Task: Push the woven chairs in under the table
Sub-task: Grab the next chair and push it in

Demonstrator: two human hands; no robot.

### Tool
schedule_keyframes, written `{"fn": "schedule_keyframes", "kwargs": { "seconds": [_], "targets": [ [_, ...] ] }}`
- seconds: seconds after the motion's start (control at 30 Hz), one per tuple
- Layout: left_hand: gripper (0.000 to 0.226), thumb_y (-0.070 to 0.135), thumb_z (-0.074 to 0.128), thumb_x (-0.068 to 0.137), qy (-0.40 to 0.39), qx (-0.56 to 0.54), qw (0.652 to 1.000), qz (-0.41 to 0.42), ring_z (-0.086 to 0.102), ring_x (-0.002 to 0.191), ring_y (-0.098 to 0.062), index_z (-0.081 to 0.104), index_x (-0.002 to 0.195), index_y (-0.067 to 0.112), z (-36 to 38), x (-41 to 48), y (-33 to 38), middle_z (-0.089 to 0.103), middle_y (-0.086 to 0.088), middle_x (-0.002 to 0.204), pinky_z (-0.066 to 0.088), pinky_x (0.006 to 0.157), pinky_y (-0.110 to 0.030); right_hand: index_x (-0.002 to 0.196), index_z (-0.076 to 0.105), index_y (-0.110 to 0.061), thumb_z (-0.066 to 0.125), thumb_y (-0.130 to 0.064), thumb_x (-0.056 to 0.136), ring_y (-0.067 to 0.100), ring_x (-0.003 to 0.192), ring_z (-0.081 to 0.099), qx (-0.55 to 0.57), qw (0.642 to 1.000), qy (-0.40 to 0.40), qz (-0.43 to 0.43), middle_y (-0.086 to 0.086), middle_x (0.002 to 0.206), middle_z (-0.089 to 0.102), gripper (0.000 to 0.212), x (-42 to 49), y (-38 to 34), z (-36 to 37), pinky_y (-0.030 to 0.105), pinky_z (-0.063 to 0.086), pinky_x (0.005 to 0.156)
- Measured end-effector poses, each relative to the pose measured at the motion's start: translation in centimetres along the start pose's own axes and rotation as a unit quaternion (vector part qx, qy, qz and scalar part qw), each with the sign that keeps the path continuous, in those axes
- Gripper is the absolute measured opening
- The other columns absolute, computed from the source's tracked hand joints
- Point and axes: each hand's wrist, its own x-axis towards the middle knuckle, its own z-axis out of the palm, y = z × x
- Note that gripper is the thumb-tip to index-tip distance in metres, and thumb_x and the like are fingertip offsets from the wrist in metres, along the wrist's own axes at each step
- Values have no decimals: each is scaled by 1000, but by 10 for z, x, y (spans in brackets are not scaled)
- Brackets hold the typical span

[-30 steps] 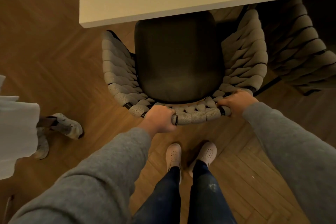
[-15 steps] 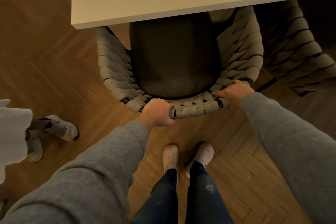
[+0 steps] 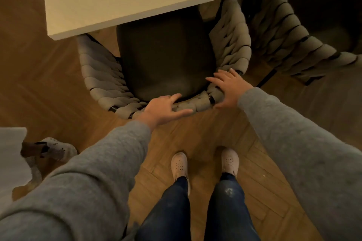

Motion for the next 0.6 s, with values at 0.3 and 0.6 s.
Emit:
{"fn": "schedule_keyframes", "kwargs": {
  "seconds": [0.3,0.6],
  "targets": [
    [66,61,45,92,178,-54,981,57,33,138,-26,46,139,16,-13,67,132,38,-11,148,29,114,-43,155,8,-29,57,-68,82,23,150,3,93,988,91,83,5,163,9,97,-66,138,-1,43,-1,122],
    [66,53,53,91,186,-10,979,82,8,148,-23,36,146,21,-27,170,331,16,-8,159,4,120,-40,155,10,-28,66,-58,81,27,149,4,33,992,53,111,8,162,10,97,-136,345,-20,46,2,122]
  ]
}}
